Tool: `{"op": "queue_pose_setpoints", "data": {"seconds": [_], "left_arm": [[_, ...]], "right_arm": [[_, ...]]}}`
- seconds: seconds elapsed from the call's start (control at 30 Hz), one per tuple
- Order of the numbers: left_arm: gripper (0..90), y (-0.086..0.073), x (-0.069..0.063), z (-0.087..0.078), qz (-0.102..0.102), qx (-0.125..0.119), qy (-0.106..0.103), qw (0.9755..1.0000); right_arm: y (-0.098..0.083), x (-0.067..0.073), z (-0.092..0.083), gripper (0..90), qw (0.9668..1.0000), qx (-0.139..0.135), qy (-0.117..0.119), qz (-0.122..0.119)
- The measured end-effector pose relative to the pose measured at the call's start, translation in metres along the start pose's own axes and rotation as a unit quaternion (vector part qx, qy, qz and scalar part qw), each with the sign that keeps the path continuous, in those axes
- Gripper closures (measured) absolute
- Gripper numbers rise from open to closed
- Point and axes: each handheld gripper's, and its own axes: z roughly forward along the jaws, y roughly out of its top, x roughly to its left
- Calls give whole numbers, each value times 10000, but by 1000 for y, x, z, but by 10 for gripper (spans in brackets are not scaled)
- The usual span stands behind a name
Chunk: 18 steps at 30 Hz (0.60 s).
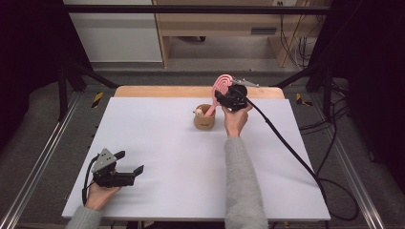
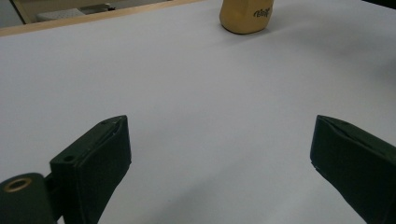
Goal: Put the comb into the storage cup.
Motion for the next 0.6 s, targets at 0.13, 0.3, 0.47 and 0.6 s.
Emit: {"op": "queue_pose_setpoints", "data": {"seconds": [0.13,0.3,0.47,0.6], "left_arm": [[51,0,0,0,0,-2,2,10000],[50,0,0,0,-10,-7,2,10000],[51,0,0,0,4,2,-4,10000],[51,0,0,0,7,11,-3,10000]], "right_arm": [[-1,0,-1,596,10000,-27,-15,-76],[-1,-2,-1,572,9997,-16,-75,-225],[-2,-6,-2,525,9991,37,-185,-369],[-4,-7,-2,474,9989,114,-214,-404]]}}
